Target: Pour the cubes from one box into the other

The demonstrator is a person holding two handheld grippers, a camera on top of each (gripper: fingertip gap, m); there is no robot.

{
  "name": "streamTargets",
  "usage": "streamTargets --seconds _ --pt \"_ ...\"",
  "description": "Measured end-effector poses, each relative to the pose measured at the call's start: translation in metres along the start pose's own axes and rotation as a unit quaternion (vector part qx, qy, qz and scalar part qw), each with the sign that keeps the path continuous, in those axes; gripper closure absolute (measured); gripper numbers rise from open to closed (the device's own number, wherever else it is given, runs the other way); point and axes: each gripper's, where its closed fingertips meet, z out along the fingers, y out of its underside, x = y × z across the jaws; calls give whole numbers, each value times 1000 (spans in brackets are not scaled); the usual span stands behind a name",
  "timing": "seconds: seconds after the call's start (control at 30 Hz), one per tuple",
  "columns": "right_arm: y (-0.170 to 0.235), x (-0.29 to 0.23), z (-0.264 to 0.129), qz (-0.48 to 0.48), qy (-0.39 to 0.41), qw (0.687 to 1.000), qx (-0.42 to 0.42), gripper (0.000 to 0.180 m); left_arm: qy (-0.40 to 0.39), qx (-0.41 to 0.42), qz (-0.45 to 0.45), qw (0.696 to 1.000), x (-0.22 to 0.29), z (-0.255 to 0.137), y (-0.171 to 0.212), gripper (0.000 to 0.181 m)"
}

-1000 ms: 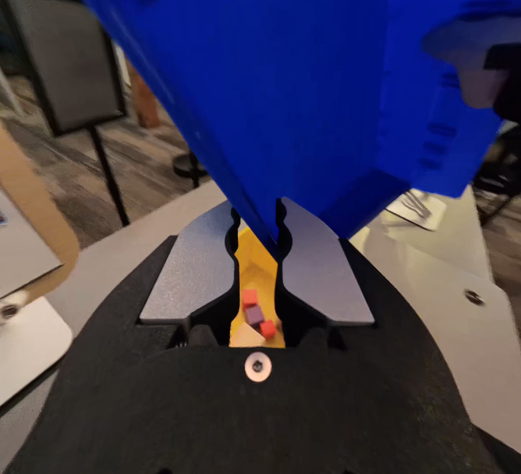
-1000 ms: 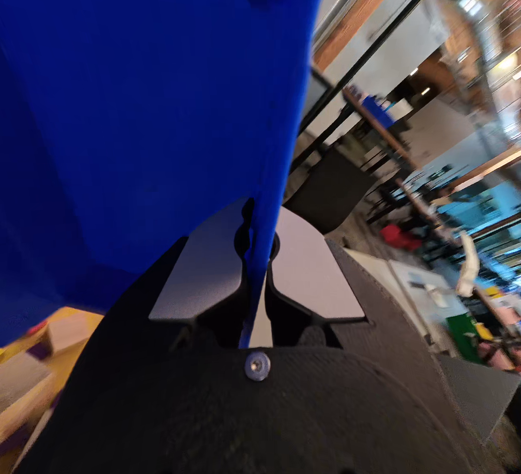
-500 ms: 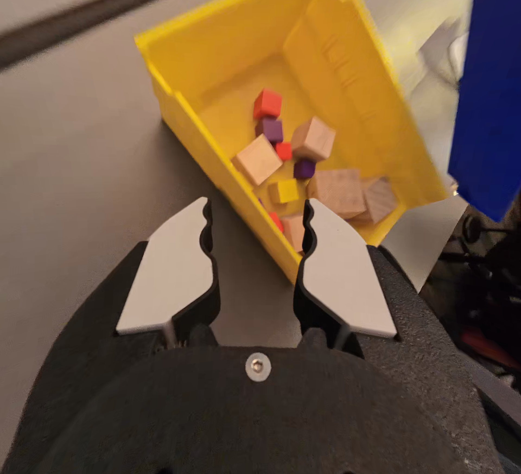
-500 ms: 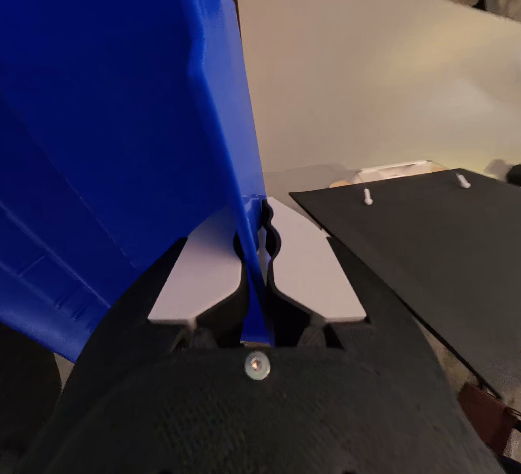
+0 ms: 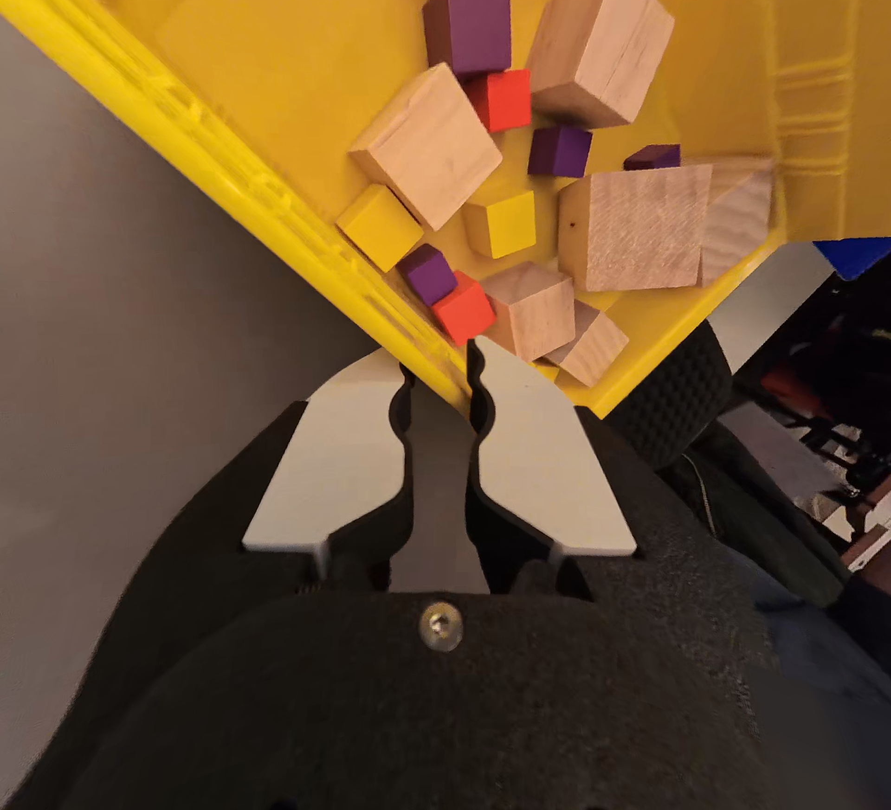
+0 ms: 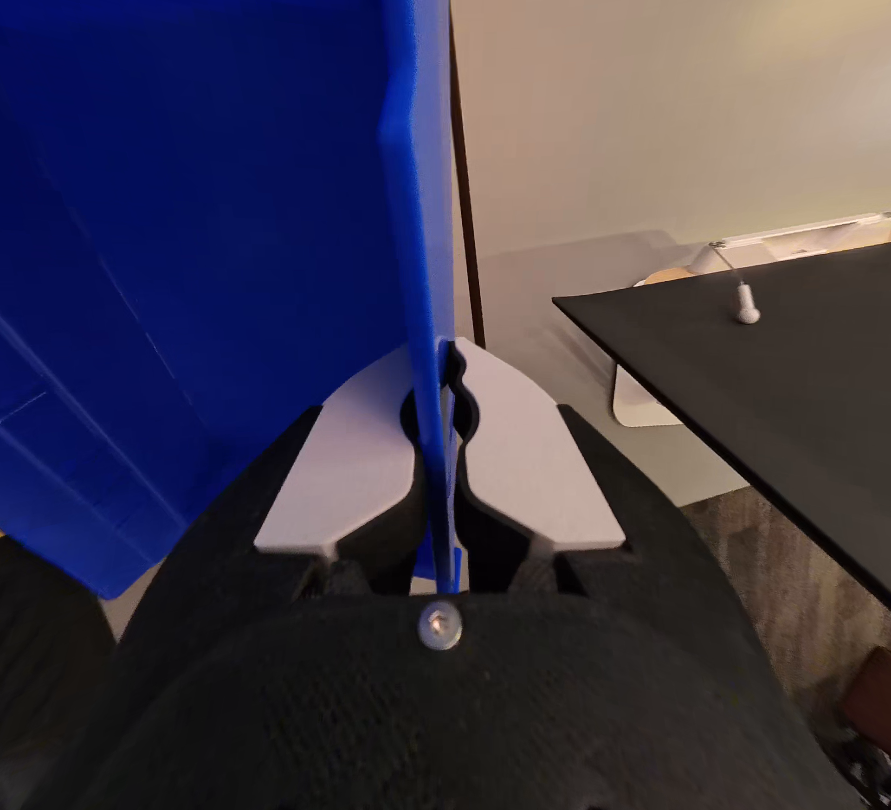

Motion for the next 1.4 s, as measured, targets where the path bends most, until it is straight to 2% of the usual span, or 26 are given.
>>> streamTargets --seconds 0.2,0.4,0.83,1.4 --pt "3 -2 7 10 -13 1000 2 173 -42 -52 7 998 -9 -4 7 165" --pt "0 -7 1 12 -25 1000 9 171 -47 -61 7 997 -23 -11 19 166" --pt "-2 -39 12 59 -127 990 11 169 -55 -51 -20 997 -76 -39 67 167" --pt "-4 -79 29 66 -178 982 -17 168 -42 -7 -73 996 -140 -72 133 167"
